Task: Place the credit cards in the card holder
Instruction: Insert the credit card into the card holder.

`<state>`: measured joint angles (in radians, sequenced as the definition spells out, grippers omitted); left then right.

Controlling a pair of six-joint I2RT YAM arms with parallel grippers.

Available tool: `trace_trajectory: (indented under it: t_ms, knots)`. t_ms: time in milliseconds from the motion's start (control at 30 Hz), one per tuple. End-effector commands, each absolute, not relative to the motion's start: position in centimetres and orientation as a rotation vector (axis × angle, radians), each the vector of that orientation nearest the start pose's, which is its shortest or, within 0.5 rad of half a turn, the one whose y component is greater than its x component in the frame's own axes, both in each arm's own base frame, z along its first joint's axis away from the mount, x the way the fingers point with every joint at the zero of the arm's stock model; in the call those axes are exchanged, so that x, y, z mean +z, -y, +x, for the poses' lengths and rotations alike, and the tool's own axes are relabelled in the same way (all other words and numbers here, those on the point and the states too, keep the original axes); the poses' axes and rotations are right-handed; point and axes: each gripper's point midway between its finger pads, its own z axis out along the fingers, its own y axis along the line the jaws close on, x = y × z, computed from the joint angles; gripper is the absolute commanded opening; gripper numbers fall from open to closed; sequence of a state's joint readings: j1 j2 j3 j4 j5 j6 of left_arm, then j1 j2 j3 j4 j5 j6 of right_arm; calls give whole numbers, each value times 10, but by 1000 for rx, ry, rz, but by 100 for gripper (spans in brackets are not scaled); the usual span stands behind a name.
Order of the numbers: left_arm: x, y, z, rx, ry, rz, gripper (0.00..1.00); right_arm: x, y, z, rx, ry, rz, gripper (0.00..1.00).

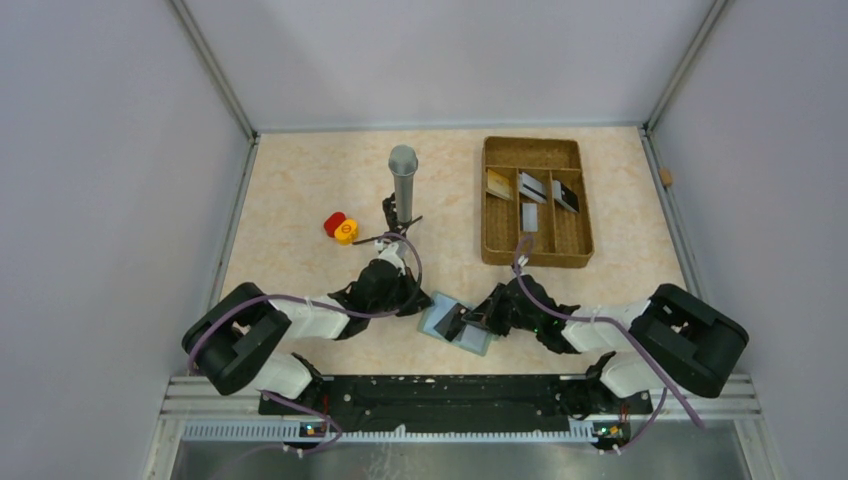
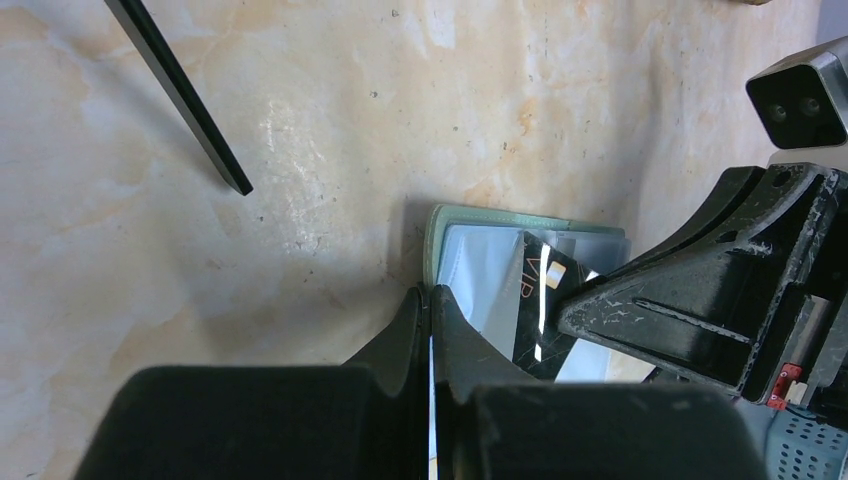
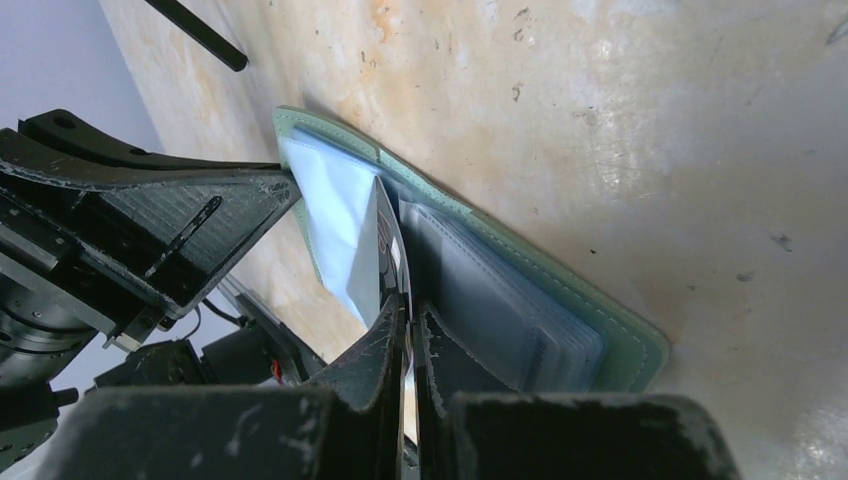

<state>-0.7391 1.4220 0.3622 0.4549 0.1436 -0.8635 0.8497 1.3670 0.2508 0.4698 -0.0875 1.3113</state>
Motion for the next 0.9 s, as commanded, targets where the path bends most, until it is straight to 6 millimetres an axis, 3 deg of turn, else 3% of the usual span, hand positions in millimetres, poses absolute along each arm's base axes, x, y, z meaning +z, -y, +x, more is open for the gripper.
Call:
trace_trajectory:
  t_ms: [0,267,500,867]
  knots:
    - [44,282,209,-1098,-2323,-7,0,-1,-268,146,1091,-2622,464,0]
    - [41,270,216,-1010,-2327,-70,0,-3,-255,137,1062,-2640,538,0]
    - [44,275,213,-1044,-2320,-13,0,3,-244,144,1027,-2612,544,0]
    - [43,282,205,-1086,-2335,82,0,4,-260,147,1086,-2627,407,0]
